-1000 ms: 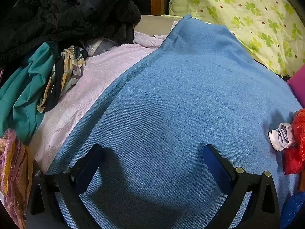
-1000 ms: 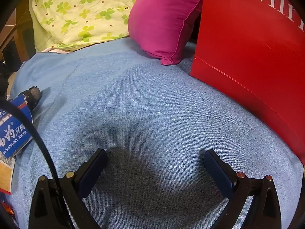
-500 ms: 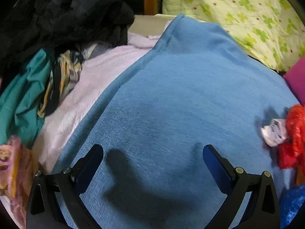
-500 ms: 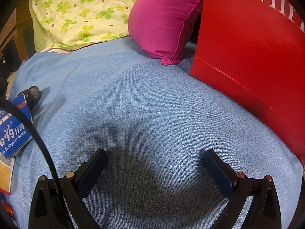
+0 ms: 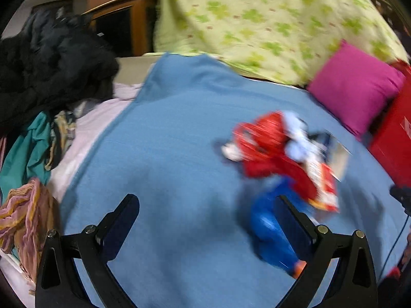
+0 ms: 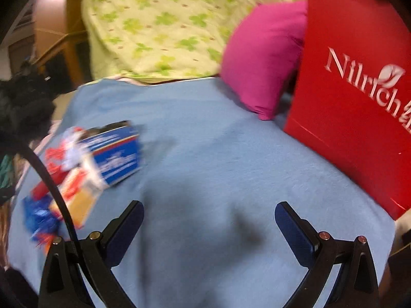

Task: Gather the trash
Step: 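Move both tools back to view the trash pile on the blanket, then grasp the orange tied plastic bag with the left gripper, then grasp the blue plastic bag with the right gripper while the left holds the orange bag, then carry both bags over the red mesh wastebasket beside the bed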

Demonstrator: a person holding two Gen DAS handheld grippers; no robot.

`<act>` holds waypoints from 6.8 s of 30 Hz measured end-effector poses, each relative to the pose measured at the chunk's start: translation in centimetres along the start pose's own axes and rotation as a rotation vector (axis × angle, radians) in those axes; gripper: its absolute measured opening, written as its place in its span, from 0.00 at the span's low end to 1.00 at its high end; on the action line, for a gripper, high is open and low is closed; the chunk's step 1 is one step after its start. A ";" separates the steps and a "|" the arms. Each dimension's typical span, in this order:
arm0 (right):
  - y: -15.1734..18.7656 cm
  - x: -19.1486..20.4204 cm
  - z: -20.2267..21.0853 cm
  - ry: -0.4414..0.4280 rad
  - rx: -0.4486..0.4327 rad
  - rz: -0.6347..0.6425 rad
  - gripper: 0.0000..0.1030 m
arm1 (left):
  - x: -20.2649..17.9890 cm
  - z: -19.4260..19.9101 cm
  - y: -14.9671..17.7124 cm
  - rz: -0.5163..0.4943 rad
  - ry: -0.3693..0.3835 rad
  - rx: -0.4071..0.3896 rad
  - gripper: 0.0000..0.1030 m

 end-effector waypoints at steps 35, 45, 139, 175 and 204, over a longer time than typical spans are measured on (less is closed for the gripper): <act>10.7 8.3 11.7 -0.106 -0.008 0.021 1.00 | -5.3 10.2 8.8 -0.051 0.098 -0.029 1.00; 11.2 8.2 11.9 -0.112 -0.015 0.018 1.00 | -4.6 10.0 9.0 -0.037 0.085 -0.021 1.00; 1.4 25.5 -4.7 -0.302 0.108 0.360 0.47 | 7.8 0.4 4.6 0.349 -0.091 -0.090 0.68; 6.1 -1.7 10.0 -0.239 -0.115 -0.257 0.46 | -3.3 3.8 6.0 0.014 -0.050 -0.038 0.68; 19.3 -19.7 20.7 0.096 -0.168 -0.483 0.46 | -22.9 12.9 5.9 -0.325 0.203 -0.089 0.68</act>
Point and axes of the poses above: each gripper's, at about its wrist camera, not at the fingertips, and z roughly against the way its jaws point, x to its left, y to its underside, the point moved 7 cm from there along -z, roughly the way its jaws point, and after that the axes turned 3 degrees about x, right-handed, at the moved point
